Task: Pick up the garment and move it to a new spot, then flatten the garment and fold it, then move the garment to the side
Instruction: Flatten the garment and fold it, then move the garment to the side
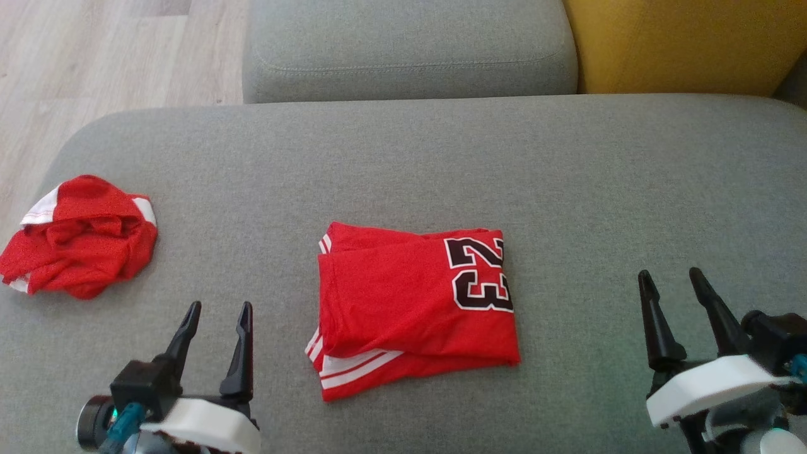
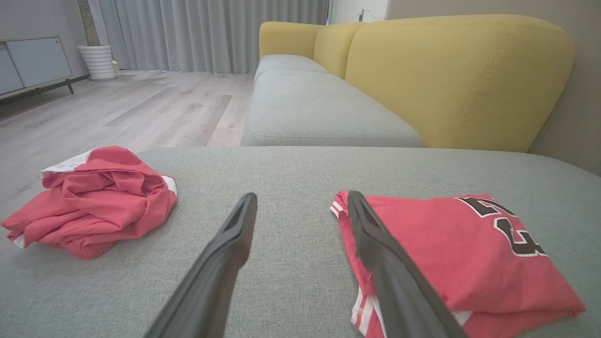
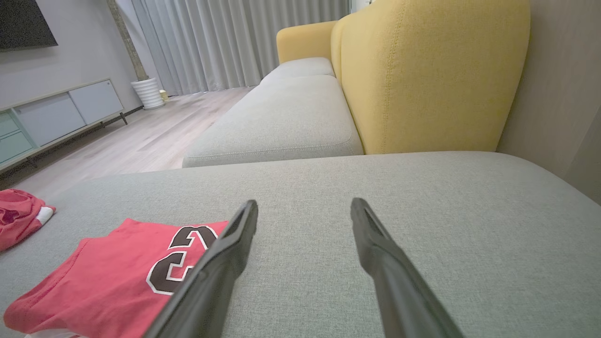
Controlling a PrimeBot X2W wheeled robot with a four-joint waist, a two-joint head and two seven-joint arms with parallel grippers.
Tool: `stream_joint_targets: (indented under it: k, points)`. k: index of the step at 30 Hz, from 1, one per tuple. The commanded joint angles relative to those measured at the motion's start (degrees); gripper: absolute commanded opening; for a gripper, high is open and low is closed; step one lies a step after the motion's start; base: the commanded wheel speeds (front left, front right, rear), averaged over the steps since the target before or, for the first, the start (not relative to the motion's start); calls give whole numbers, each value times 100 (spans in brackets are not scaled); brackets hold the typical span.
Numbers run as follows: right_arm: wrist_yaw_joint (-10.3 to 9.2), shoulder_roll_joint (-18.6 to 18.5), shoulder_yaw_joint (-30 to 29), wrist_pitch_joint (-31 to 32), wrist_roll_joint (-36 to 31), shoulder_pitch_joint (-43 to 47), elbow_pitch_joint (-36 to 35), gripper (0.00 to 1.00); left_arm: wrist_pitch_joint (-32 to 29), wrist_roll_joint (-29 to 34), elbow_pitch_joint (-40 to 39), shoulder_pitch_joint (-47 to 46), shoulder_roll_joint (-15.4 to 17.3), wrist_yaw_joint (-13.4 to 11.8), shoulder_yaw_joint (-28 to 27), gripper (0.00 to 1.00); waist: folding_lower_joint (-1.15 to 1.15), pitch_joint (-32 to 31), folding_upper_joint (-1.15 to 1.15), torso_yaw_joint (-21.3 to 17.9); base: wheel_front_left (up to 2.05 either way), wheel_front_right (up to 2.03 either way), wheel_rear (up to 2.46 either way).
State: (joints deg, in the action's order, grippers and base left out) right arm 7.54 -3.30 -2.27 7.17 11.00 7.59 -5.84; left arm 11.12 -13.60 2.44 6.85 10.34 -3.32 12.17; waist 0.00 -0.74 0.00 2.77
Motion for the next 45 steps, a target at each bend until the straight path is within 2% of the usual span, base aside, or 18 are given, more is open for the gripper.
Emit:
stream_joint_targets:
  k: [1,16,20,28,31,39,40,41,42,45]
  points:
    - [-5,-32,88,27,-32,-176,-237,100,6,-54,-193,-278,81,-15,-190,100,0,6,0,0,0,0,0]
    - [-5,-17,39,72,-41,-199,-238,100,61,-119,-176,-376,88,-48,-166,100,0,43,0,14,0,0,0]
    - [-5,-17,51,129,2,-332,-46,100,101,-112,-220,-511,87,-51,-157,100,0,179,0,97,0,0,0]
    - [-5,-51,473,156,62,-1125,1061,100,217,-84,-191,-1082,0,36,-52,100,0,669,0,539,0,0,0]
    - [-5,-22,703,135,104,-1563,1788,100,287,-84,-99,-1300,-74,66,-25,100,0,816,0,758,0,0,0]
    - [-5,27,1071,368,223,-1971,3003,100,369,-66,79,-1570,-231,148,23,100,0,962,0,1097,0,0,0]
    - [-5,29,1076,435,236,-2008,3106,61,373,-65,89,-1584,-238,151,10,100,0,978,0,1098,0,0,0]
    - [-5,31,1088,487,230,-2048,3184,36,377,-64,101,-1595,-243,156,-6,100,0,989,0,1095,0,0,0]
    - [-5,33,1096,463,251,-2094,3213,0,379,-61,109,-1603,-247,161,-21,100,0,999,0,1088,0,0,0]
    - [-5,35,1125,402,220,-2213,3261,0,384,-38,110,-1613,-254,163,-75,100,0,1016,0,1009,0,0,0]
